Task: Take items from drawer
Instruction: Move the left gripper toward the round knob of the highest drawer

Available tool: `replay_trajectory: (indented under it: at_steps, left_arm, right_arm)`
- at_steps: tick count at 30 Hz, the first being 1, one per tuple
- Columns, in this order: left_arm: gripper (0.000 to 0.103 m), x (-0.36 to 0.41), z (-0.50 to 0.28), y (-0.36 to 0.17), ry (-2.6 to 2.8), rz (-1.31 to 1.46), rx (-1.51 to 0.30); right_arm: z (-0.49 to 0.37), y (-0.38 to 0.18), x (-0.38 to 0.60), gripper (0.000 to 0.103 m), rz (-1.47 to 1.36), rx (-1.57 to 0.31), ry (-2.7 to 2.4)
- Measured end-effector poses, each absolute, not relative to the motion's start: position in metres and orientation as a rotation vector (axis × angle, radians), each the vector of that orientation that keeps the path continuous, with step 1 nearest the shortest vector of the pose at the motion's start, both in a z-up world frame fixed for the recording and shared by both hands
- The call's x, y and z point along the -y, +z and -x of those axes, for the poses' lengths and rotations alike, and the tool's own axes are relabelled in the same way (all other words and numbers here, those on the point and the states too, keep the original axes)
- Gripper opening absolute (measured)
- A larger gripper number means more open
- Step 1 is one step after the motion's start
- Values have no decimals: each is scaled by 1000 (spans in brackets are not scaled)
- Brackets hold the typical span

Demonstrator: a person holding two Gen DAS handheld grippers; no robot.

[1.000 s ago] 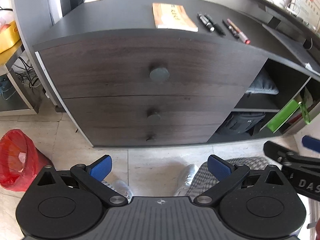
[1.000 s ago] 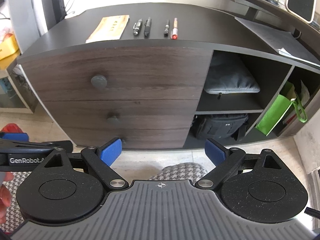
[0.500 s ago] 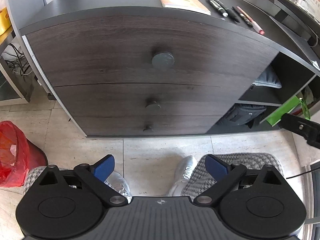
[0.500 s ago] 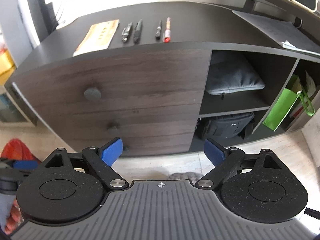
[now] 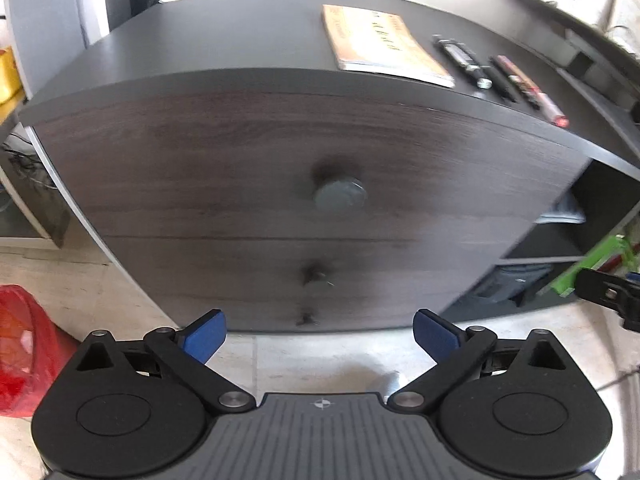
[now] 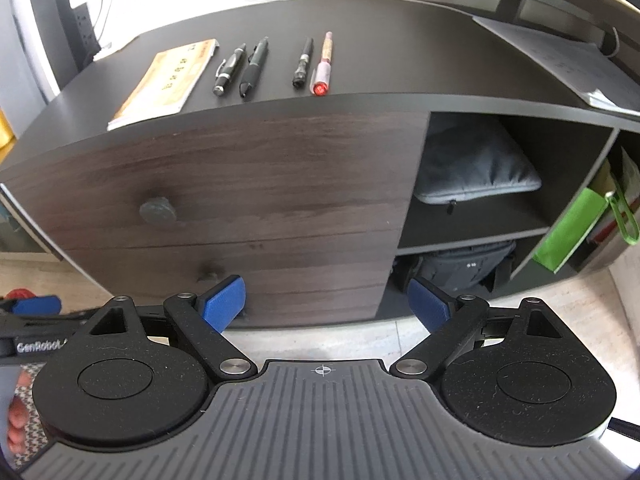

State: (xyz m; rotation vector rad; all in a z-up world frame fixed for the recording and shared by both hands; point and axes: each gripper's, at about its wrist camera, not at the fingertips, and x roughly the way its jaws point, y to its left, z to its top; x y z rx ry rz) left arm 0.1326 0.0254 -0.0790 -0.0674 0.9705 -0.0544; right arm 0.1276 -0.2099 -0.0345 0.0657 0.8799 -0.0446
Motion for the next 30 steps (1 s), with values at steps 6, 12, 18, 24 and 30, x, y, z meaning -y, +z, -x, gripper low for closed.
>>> replay_trajectory:
  at_steps: [6,12,18,24,30]
  left_arm:
    - [90,-23,-168,-82,-88,109,-987]
    - [70,-22,-204,-90,-84,136,-1022]
    - [72,-17,-231,-95,-83,123,-1026]
    - [76,-16,-253,-95,-57,135,-1034]
    - [74,-16,-264,-97,-39,130,-1044]
  right_arm:
    - [-156,-41,222,92,-71,-897,-21]
    - [-185,-57,236,71,-81,-975,16]
    - [-204,-70,244,74,-58,-978,16]
    - [-222,-74,253,84,-50,-991,21]
    - [-239,-79,259,86,-17,-989,21]
